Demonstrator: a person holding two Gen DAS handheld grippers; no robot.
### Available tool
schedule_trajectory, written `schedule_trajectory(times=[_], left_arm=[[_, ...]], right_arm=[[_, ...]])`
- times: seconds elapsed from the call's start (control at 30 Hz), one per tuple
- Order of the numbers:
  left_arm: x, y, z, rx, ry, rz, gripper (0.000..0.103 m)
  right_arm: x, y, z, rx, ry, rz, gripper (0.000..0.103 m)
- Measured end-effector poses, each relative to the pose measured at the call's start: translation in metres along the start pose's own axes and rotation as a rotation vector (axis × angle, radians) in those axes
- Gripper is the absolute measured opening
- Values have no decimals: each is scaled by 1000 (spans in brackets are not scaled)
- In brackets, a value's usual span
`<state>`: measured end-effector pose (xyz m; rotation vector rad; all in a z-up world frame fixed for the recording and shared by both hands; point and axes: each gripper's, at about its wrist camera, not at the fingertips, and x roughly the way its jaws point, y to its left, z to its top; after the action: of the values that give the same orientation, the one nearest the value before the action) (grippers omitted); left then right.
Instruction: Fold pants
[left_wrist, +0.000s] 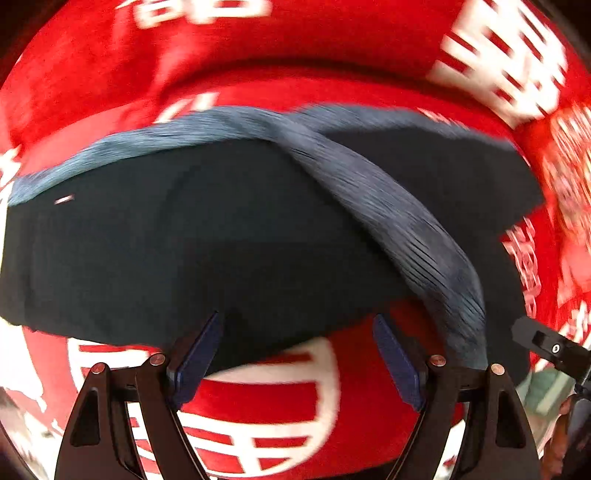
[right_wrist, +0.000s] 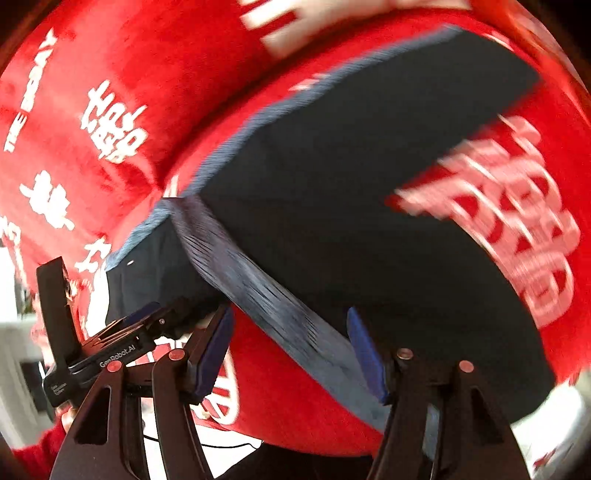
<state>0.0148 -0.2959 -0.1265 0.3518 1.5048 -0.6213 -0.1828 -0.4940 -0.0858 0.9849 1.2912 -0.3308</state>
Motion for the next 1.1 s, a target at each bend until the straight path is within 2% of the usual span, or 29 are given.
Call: schedule_trajectory(times=[0.1,0.23,0.33,0.43,0.53,0.7,0.9,0.93,0.97,1.0,1.03,1.1], left_arm=[[3,-28,-9,86,6,-20,84],[6,-52,-12,137,20,-102,84],[12,-75,-16,203,19,-120,84],[23,-93,-20,229,62,-161,84],[27,-104,-29,241,79,-185,84],[39,-119,-32,235,107,-180,84],[46,-128,-33,191,105,-151,84],[46,-130,-33,175,101,-157,84],[45,-132,-33,158,100,-166,84],[46,-133,-33,135,105,-185,79],[46,-135,-33,119,110,-200,71],[48,-143,-34,114,134,-214,28]], right_arm=[[-14,-26,-31,73,-30,-42,67],[-26,-59,-75,160,-59,-89,67],[-28,-81,-104,224,-92,-115,67],[-33,-108,-127,298,-117,-138,67],[-32,-131,-143,350,-127,-107,67],[-17,-151,-148,361,-112,-18,67],[-2,-156,-134,307,-95,132,53],[-2,-156,-133,298,-88,149,45],[0,-158,-130,293,-66,177,28],[2,-161,-129,299,-42,203,16],[4,-164,-126,314,-5,241,3],[2,-165,-123,312,25,265,3]])
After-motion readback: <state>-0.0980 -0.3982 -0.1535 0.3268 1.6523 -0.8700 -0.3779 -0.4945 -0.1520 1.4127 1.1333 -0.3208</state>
